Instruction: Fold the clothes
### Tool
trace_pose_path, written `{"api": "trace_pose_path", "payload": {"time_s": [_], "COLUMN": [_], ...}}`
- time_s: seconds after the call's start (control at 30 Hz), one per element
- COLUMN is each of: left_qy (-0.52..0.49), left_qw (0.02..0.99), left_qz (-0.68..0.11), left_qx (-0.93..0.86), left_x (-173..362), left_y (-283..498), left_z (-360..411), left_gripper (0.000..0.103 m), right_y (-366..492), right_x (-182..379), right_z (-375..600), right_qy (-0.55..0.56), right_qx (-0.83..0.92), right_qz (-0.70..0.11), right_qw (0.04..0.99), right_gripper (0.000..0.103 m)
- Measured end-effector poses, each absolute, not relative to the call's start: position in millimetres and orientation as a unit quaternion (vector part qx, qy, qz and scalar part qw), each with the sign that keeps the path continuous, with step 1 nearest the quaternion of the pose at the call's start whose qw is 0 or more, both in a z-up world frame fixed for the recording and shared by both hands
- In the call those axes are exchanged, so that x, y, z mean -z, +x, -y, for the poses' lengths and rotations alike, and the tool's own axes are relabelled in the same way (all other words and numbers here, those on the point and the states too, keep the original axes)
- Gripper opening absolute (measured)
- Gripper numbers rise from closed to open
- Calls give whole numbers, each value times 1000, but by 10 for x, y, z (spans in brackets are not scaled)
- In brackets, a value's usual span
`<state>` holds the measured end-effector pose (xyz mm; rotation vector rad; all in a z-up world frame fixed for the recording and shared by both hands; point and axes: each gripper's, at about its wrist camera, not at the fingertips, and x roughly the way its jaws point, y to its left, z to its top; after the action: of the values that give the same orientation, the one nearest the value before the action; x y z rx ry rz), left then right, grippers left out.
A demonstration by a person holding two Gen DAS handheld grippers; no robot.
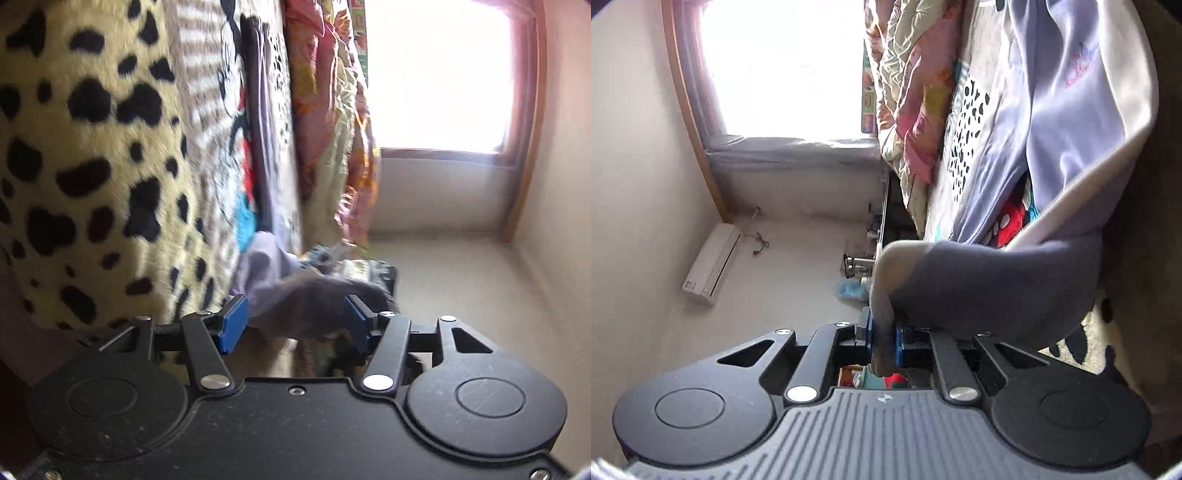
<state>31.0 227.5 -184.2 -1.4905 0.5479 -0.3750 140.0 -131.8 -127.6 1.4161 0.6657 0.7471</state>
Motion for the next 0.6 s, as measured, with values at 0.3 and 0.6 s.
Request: {"api": "trace_pose_path", "payload": {"time_s": [0.3,0.6], "left_qy": [-662,-590], "left_qw": [695,758], "left_qz": [-245,-241], "left_qx": [138,142], "left_x": [1828,1612], "left_y": [281,419], "left_z": [-2421,-2381], "left_gripper": [50,9], "right_y": [1086,1018], "right_x": [1778,1815], "right_z": [824,759], "right_qy": [652,633], "right_qx": [-304,-316], "right_qz": [-338,-354], "right_qw": [606,612], "right_gripper": [13,14]}}
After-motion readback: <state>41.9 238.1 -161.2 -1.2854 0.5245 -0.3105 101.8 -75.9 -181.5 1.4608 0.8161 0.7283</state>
